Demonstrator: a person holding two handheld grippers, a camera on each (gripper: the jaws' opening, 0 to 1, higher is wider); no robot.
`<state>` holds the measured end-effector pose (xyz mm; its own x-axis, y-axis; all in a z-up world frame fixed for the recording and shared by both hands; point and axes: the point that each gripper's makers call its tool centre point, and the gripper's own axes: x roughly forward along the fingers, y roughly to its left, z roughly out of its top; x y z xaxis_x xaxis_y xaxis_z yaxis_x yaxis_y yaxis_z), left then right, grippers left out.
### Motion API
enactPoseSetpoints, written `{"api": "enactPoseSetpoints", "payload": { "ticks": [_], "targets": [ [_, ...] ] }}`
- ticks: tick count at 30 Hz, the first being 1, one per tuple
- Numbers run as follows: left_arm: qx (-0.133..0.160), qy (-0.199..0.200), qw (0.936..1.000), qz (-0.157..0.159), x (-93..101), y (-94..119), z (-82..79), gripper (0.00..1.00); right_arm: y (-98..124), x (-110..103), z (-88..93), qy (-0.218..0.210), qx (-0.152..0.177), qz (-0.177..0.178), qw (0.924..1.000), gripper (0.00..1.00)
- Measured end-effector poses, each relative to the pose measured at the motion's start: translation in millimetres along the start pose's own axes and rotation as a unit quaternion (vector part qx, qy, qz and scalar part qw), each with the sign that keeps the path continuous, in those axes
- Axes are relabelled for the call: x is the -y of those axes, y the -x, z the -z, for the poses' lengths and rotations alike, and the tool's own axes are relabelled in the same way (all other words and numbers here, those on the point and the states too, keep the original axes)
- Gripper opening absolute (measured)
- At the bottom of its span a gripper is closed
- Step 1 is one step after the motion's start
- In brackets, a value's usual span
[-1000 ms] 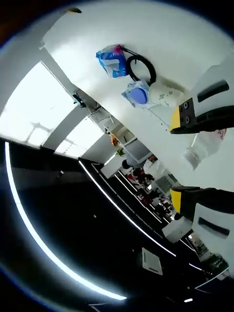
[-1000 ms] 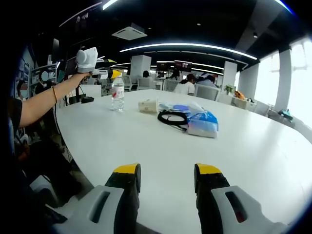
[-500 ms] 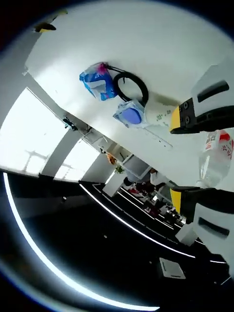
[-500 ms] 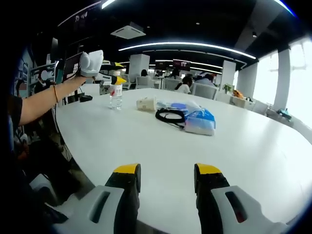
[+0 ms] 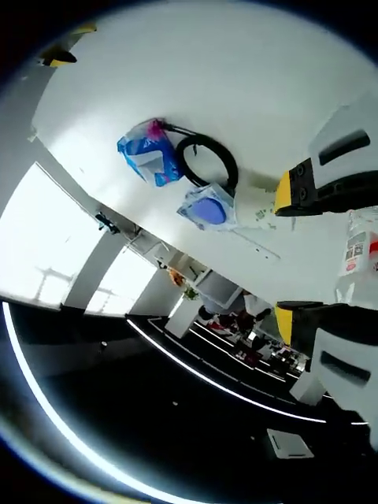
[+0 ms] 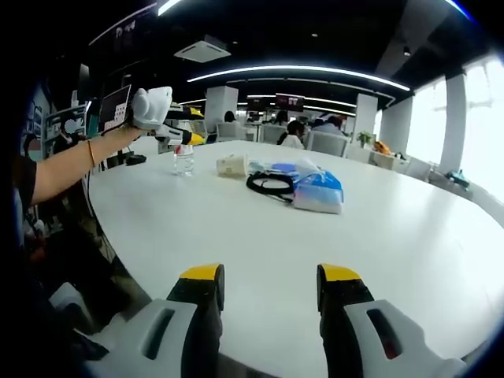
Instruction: Arrange the tabletop items into an orderly group along one side of the table until the central work area is clear of visible clutter.
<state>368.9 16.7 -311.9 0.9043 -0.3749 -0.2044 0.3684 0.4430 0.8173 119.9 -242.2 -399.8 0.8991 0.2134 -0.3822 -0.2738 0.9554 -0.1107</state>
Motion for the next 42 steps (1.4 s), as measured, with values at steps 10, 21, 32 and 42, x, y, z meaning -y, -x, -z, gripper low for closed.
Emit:
{"api": "enactPoseSetpoints", "payload": {
  "ticks": [10, 21, 32, 42],
  "targets": [
    [-0.03, 0.026, 0.9974, 0.059, 23.9, -15.5, 3.9, 0.48, 3.6, 8.2, 5.6, 0.0, -0.005, -0.002, 1.0, 0.46],
    [-0.078, 0.022, 0.9876, 0.134, 46.1, -29.1, -0.6, 0.5, 1.6, 9.5, 7.3, -0.009, -0.001, -0.016, 0.9998, 0.47],
    [-0.149, 0.003, 0.9765, 0.156, 53.9, -52.7, -0.8, 0.53, 2.4, 16.3, 10.5, -0.017, 0.004, -0.012, 0.9998, 0.47],
    [-0.169, -0.039, 0.9696, 0.172, 56.5, -71.5, -2.4, 0.53, 1.4, 25.1, 16.2, -0.02, -0.005, -0.003, 0.9998, 0.46]
  ]
}}
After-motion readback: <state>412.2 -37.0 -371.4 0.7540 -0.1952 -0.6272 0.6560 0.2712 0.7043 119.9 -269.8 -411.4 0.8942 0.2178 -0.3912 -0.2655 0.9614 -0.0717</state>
